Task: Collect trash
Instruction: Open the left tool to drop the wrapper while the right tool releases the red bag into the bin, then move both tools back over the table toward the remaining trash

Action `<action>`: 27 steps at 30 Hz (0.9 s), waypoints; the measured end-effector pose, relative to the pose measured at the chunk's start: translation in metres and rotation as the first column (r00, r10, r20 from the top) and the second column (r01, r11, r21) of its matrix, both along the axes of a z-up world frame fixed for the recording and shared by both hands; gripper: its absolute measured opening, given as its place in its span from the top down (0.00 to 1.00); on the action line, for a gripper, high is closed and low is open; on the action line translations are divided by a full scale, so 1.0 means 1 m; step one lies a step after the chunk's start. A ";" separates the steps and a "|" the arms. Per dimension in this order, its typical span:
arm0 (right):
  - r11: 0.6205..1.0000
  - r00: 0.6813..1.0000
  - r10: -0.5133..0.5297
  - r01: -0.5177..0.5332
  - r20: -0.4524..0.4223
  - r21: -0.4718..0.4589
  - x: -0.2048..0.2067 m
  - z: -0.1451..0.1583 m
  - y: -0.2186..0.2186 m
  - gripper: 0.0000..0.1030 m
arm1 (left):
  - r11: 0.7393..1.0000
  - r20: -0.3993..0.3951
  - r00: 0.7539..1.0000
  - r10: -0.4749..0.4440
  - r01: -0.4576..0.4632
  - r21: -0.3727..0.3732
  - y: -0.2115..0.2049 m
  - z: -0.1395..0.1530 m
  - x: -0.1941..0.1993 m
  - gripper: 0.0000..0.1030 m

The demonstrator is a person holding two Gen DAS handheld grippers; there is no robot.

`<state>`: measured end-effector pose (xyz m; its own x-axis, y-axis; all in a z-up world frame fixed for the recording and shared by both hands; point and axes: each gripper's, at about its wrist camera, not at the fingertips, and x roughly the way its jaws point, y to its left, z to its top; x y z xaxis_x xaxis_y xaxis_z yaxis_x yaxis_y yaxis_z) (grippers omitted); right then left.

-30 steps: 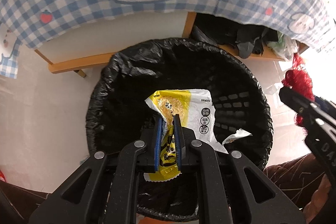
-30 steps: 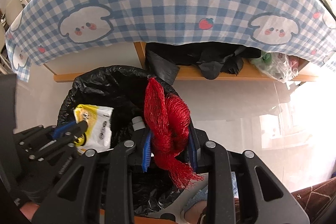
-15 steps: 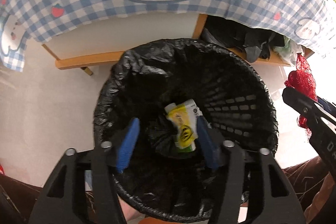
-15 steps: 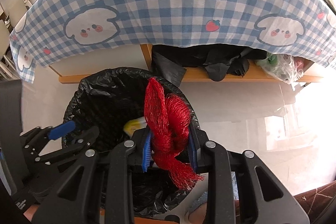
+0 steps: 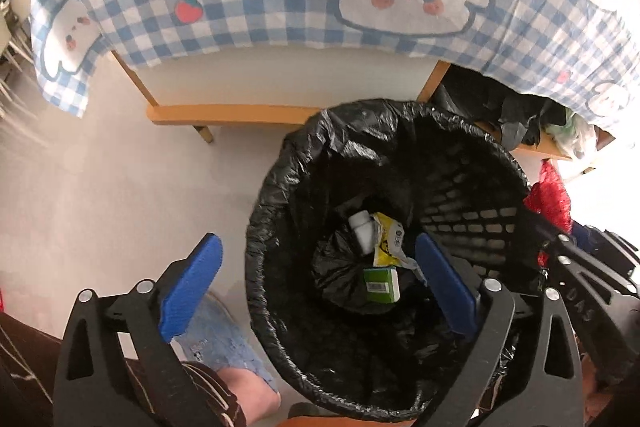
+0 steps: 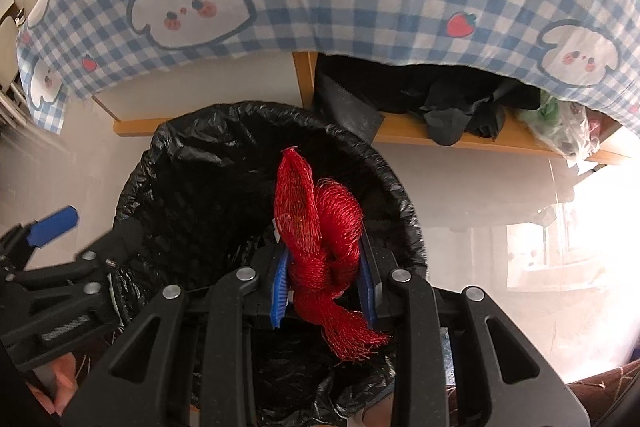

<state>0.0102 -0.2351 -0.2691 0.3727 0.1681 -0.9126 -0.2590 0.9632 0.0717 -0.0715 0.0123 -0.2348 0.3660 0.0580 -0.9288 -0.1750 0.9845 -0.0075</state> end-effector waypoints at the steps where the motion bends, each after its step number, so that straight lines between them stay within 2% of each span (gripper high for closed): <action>1: 1.000 1.000 -0.002 0.002 -0.004 0.002 0.000 -0.001 0.001 0.74 | 1.000 0.001 1.000 -0.005 0.005 0.015 0.001 0.002 0.000 0.06; 5: 1.000 1.000 -0.008 0.009 -0.014 0.019 0.001 -0.004 0.001 0.74 | 0.999 0.011 0.999 -0.034 0.033 0.025 0.002 0.010 0.003 0.06; 12: 0.999 1.000 0.008 -0.008 -0.014 0.037 0.001 -0.003 0.012 0.73 | 1.000 0.023 1.000 0.008 -0.008 0.002 0.019 0.016 0.002 0.06; 20: 0.998 0.998 0.060 -0.060 -0.015 0.037 -0.003 -0.008 0.035 0.73 | 1.000 0.024 1.000 0.010 -0.011 0.012 0.026 0.015 -0.003 0.06; 26: 0.997 0.998 0.069 -0.069 0.005 0.023 -0.005 -0.007 0.040 0.64 | 1.000 0.024 1.000 0.016 -0.016 0.008 0.029 0.014 -0.005 0.06; 27: 0.997 0.998 0.068 -0.068 0.007 0.019 -0.005 -0.006 0.039 0.60 | 1.000 0.023 1.000 0.014 -0.015 0.008 0.028 0.014 -0.005 0.06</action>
